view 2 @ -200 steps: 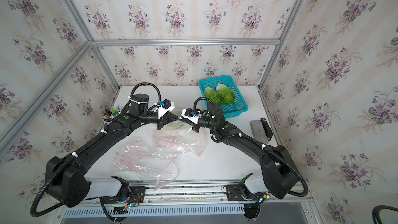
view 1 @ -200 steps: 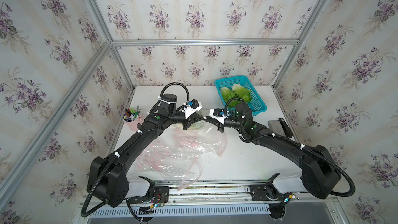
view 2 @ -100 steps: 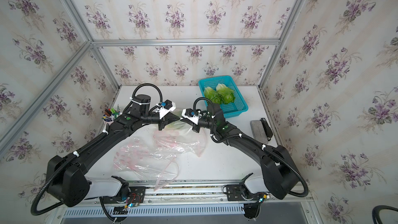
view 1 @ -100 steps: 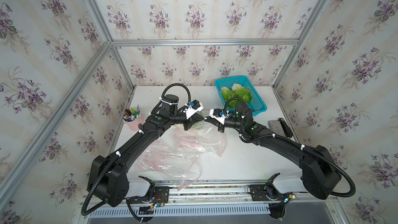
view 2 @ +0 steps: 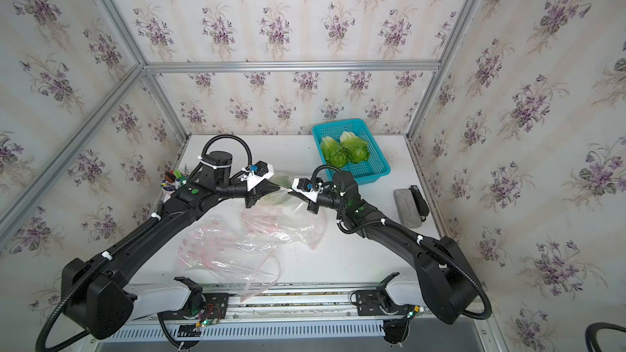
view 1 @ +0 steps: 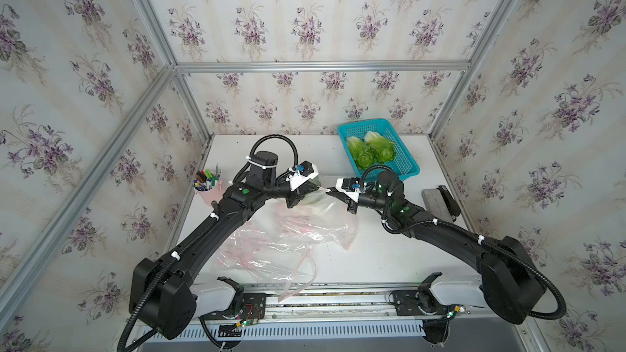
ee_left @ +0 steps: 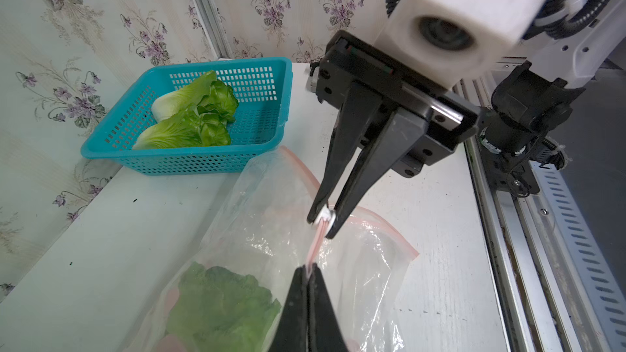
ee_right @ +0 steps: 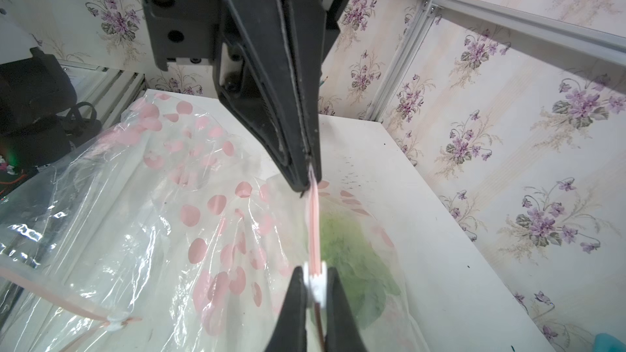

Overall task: Open the zip-top bag and take out the chinese cabbages
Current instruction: Unzip the zipper on the zipper food storage bag.

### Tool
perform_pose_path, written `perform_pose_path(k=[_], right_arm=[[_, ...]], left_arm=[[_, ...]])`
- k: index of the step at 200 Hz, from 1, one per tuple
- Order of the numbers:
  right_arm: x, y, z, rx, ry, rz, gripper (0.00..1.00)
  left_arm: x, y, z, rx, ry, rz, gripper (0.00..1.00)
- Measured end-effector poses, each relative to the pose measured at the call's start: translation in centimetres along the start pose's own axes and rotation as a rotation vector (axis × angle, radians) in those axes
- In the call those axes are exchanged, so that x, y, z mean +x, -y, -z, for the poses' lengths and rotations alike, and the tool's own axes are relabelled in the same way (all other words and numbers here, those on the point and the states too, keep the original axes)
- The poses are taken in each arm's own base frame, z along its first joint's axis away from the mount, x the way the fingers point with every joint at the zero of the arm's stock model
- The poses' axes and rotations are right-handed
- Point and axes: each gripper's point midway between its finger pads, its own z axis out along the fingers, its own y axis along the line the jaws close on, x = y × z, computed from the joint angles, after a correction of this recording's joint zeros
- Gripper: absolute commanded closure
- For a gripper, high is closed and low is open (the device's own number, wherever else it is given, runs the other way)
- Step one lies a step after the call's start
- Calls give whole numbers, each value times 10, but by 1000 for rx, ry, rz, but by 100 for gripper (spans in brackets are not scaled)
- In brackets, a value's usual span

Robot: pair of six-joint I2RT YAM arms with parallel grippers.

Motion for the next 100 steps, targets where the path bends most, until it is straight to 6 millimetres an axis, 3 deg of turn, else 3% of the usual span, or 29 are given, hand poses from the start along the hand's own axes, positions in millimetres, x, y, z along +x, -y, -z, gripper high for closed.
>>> perform_pose_path(k=[34, 69, 100], right_arm=[[10, 11, 8, 34, -18, -12, 100], [38, 26, 12, 61, -65, -64, 100], [51, 37, 17, 81, -78, -100, 100]], left_arm=[[2, -18, 10, -100, -23, -1, 100], [8, -46, 26, -287, -84, 24, 100], [20, -63, 37, -401, -123, 48, 100]])
